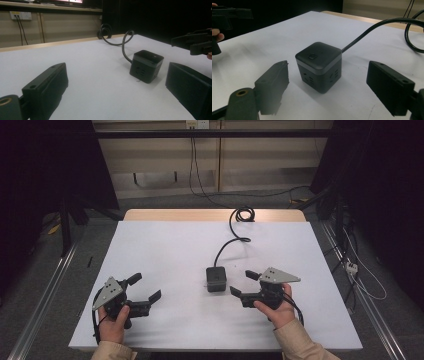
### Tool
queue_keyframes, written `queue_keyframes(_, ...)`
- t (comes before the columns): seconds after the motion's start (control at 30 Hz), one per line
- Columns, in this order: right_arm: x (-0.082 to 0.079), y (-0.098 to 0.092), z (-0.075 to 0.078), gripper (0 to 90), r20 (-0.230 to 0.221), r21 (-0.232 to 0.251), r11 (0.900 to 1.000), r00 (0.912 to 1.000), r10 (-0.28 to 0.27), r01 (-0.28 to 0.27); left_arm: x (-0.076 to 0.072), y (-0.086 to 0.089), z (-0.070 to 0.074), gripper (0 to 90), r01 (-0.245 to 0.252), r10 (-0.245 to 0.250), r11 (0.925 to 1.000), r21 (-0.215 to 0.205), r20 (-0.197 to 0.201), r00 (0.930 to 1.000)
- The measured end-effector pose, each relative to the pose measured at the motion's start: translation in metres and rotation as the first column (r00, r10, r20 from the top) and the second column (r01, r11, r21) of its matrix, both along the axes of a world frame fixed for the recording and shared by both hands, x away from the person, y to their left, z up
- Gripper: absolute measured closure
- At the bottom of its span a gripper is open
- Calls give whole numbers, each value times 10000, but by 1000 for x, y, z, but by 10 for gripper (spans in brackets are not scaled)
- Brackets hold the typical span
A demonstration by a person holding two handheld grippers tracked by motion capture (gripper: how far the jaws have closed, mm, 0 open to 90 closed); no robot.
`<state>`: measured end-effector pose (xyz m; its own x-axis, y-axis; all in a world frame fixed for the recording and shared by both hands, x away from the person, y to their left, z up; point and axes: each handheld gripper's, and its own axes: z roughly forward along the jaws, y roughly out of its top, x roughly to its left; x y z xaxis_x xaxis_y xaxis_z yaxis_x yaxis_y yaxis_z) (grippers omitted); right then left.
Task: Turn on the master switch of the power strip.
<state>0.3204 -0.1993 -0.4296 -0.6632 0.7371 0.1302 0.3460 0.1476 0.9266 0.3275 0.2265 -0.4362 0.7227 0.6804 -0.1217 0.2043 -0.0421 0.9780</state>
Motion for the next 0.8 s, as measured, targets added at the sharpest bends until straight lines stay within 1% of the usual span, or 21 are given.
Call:
queue_keyframes(0.17,-3,-5,-1,171,81,-43,10000,10000,18,-18,0,0,0,39,6,-6,10000,5,-4,10000)
queue_keyframes(0.3,-6,-11,-2,170,49,27,10000,10000,20,-20,0,0,0,39,-15,15,10000,-54,-14,10000)
queue_keyframes(0.43,-10,-16,-2,170,100,23,10000,10000,6,-6,-1,0,0,39,-32,32,10000,-15,-14,10000)
queue_keyframes(0.8,-19,-35,-4,169,130,27,9998,9997,-217,217,-1,0,0,39,-36,36,10000,-37,-15,10000)
